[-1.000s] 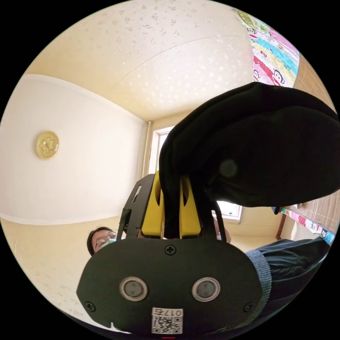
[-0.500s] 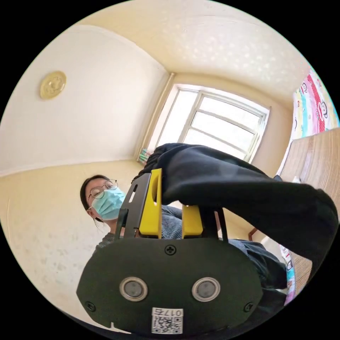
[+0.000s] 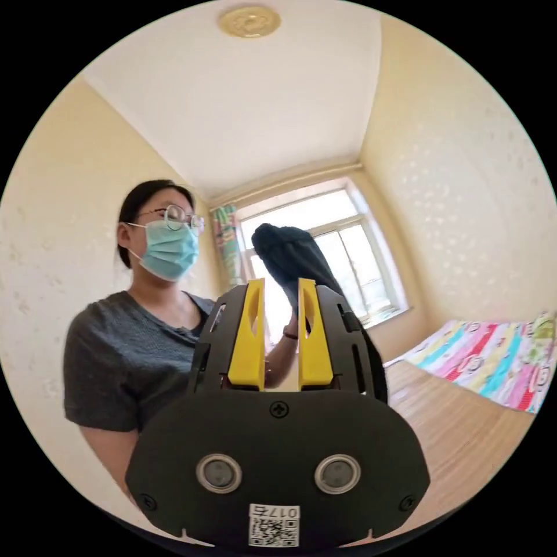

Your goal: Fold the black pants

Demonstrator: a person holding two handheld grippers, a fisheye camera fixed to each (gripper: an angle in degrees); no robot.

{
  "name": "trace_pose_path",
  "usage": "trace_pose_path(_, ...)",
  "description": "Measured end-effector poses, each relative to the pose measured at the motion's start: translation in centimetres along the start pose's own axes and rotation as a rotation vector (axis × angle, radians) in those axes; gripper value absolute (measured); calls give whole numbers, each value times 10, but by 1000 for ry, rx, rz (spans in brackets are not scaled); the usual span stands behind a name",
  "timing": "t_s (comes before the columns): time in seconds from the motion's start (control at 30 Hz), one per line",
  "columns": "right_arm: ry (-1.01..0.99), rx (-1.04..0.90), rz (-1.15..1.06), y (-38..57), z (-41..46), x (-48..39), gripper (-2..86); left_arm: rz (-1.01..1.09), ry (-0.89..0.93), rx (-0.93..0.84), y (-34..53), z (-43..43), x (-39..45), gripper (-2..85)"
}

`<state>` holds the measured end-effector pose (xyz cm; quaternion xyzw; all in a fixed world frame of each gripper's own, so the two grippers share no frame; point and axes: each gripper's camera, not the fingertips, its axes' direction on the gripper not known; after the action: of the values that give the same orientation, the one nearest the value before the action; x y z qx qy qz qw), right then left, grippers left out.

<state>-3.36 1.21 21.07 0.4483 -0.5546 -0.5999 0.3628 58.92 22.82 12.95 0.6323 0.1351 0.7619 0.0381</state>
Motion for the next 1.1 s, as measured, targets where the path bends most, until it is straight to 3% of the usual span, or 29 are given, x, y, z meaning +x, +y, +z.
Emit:
trace_pose_path(0.07,167,-80,-101,4,14,-29,139,26,18,-17,-8,3,3,86)
trace_pose_path(0.17,-28,-156,-171,15,52,-48,172,7,41,-42,-16,19,-1,87)
trace_pose_path(0.33,-27,-134,-139,35,93,-60,110,-15,-6,-148,-24,55,-14,89)
trace_pose_path(0.43,-53,-92,34,45,87,-32,73,-33,-65,-179,-29,66,-35,94)
trace_pose_path(0.57,-98,-26,366,95,81,30,53,-398,-208,-258,-25,63,-114,113)
trace_pose_path(0.7,-92,42,534,148,79,48,49,-539,-486,-181,27,32,-132,154)
trace_pose_path(0.8,-38,49,600,172,77,50,50,-509,-650,-67,69,7,-99,161)
trace_pose_path(0.87,34,-17,597,176,86,42,50,-441,-684,-48,87,8,-75,161)
trace_pose_path(0.97,55,-170,557,175,117,29,48,-376,-656,-201,98,42,-65,165)
trace_pose_path(1.1,24,-377,485,173,155,10,41,-507,-605,-366,94,72,-91,201)
